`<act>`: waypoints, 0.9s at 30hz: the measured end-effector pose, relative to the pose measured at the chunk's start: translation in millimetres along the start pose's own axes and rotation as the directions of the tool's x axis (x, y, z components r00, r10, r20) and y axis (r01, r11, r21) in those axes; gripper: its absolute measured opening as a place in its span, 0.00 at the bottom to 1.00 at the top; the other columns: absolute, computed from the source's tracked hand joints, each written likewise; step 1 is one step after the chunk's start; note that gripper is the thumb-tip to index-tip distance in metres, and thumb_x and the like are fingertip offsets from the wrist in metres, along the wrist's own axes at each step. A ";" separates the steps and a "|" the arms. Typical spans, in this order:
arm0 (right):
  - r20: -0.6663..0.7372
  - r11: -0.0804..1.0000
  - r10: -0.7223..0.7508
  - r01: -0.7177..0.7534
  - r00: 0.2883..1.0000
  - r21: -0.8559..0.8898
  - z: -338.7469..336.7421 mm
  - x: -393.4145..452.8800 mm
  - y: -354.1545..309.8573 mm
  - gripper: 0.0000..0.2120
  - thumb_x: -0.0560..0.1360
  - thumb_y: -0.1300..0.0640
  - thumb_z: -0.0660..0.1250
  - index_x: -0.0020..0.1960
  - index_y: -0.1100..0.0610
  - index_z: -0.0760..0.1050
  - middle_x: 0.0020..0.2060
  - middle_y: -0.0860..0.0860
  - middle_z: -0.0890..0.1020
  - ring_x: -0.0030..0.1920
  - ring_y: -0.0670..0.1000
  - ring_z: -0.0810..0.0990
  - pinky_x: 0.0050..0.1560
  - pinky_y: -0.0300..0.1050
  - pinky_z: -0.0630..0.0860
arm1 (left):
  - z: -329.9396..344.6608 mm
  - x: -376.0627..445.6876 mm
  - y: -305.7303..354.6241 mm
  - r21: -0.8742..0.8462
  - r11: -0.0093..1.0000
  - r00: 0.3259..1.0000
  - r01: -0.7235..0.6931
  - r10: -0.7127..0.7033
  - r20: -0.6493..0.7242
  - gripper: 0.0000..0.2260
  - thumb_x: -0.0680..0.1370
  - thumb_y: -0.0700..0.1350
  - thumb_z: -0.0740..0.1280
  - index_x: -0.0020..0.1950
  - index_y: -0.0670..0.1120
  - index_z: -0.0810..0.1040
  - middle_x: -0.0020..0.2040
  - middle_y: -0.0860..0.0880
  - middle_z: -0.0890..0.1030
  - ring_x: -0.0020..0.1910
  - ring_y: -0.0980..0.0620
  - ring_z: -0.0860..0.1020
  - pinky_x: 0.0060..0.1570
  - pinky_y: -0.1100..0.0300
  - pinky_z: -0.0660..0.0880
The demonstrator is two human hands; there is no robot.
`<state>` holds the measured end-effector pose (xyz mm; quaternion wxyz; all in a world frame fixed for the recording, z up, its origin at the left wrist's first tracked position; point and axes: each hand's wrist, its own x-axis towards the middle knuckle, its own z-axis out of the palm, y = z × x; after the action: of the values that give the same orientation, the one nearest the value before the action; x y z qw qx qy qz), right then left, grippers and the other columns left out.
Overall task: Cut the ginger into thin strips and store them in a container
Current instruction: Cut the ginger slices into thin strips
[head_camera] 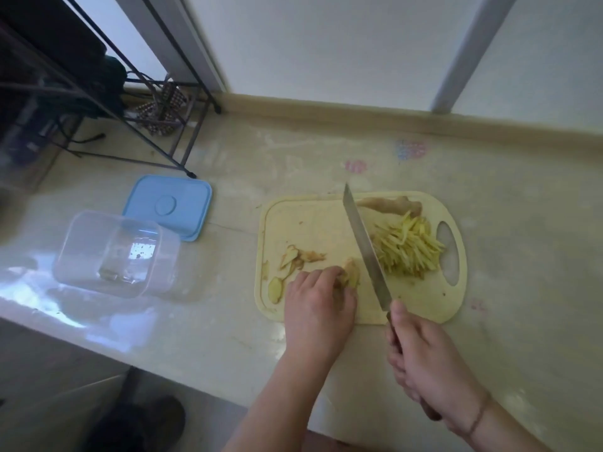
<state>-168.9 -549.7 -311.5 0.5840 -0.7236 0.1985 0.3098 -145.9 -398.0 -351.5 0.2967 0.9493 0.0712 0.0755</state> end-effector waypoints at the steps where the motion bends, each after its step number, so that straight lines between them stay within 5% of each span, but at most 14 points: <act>1: 0.040 0.995 0.055 -0.058 0.998 0.075 -3.7 0.7 -1.1 0.31 0.76 0.29 0.54 0.39 0.58 0.67 0.24 0.50 0.65 0.21 0.48 0.61 0.22 0.37 0.57 | 0.1 -0.9 -0.6 0.009 1.000 1.000 -0.008 0.007 0.010 0.11 0.71 0.48 0.69 0.51 0.46 0.84 0.41 0.52 0.84 0.42 0.47 0.80 0.45 0.52 0.78; 6: 0.103 0.994 0.070 -0.078 0.992 0.075 -14.9 5.8 -4.5 0.28 0.75 0.32 0.55 0.40 0.58 0.67 0.24 0.51 0.65 0.20 0.48 0.61 0.24 0.38 0.58 | -3.6 1.7 5.0 -0.011 0.999 0.998 0.035 -0.034 0.045 0.16 0.73 0.57 0.66 0.53 0.49 0.83 0.40 0.56 0.81 0.43 0.50 0.79 0.48 0.52 0.77; 17: 0.109 0.996 0.074 -0.080 0.991 0.048 -16.4 3.0 -6.5 0.28 0.75 0.32 0.54 0.40 0.58 0.67 0.25 0.52 0.65 0.22 0.49 0.60 0.27 0.39 0.58 | -9.8 24.9 23.1 -0.013 0.967 0.940 0.255 -0.244 0.240 0.21 0.73 0.58 0.75 0.62 0.49 0.82 0.39 0.55 0.80 0.43 0.52 0.79 0.51 0.55 0.76; 27: 0.075 0.999 0.034 -0.035 0.997 0.015 -10.1 -7.7 -2.1 0.28 0.72 0.32 0.55 0.39 0.59 0.66 0.25 0.51 0.64 0.21 0.47 0.60 0.20 0.37 0.60 | -13.2 18.0 6.9 -0.053 0.973 0.947 0.223 -0.203 0.249 0.12 0.77 0.46 0.73 0.60 0.48 0.83 0.52 0.53 0.81 0.55 0.52 0.77 0.58 0.61 0.71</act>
<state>-171.0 -559.5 -303.5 0.5913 -0.7033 0.1916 0.3450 -130.1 -393.1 -335.0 0.3474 0.9255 0.1336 -0.0707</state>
